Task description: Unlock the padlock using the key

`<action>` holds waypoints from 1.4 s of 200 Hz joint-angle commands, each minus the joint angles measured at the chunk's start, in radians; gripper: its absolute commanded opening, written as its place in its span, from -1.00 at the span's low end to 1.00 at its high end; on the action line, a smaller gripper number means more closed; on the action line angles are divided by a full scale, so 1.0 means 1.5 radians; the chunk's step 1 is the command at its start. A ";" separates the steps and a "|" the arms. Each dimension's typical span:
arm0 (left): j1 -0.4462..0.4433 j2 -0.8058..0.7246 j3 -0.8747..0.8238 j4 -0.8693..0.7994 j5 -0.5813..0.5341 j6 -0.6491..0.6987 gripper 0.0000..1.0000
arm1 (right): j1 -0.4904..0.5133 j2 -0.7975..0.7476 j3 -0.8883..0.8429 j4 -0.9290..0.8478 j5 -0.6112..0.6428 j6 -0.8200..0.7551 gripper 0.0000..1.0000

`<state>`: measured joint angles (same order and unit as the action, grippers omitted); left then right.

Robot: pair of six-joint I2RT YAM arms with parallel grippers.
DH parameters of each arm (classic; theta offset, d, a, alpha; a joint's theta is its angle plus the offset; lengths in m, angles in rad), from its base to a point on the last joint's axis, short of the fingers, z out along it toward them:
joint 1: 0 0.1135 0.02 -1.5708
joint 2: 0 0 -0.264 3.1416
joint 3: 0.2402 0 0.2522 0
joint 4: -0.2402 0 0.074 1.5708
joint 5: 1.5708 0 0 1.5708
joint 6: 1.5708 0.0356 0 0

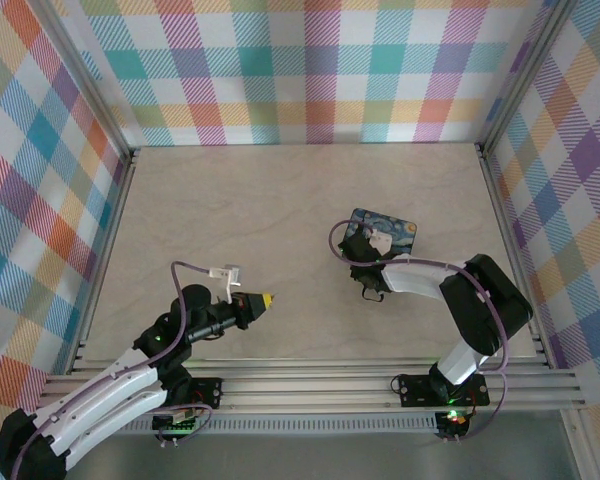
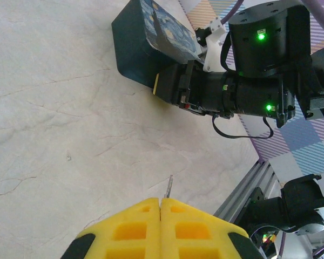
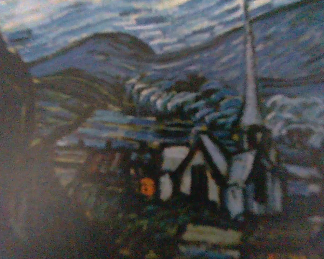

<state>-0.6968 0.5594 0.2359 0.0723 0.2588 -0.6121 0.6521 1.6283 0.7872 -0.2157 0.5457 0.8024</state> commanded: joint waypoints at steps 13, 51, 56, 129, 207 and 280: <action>0.005 -0.031 -0.012 -0.026 -0.010 0.003 -1.00 | -0.012 0.009 0.010 0.021 -0.009 -0.028 -0.42; 0.005 -0.070 -0.018 -0.052 -0.016 -0.003 -1.00 | -0.019 0.002 0.015 0.024 -0.022 -0.061 -0.66; 0.005 -0.076 -0.019 -0.054 -0.017 -0.004 -1.00 | -0.020 0.000 0.016 0.024 -0.024 -0.064 -0.69; 0.005 -0.121 -0.028 -0.083 -0.020 -0.014 -1.00 | -0.020 -0.053 -0.006 -0.008 -0.104 -0.084 -1.00; 0.004 -0.037 -0.029 0.038 0.047 0.016 -1.00 | -0.020 -0.162 -0.002 -0.151 -0.283 -0.056 -1.00; -0.057 0.109 -0.012 0.211 0.066 0.146 -1.00 | -0.020 -0.205 0.067 -0.295 -0.424 0.022 -1.00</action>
<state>-0.7479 0.6662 0.1989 0.2367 0.3477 -0.4915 0.6247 1.3651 0.8120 -0.5556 0.0116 0.7799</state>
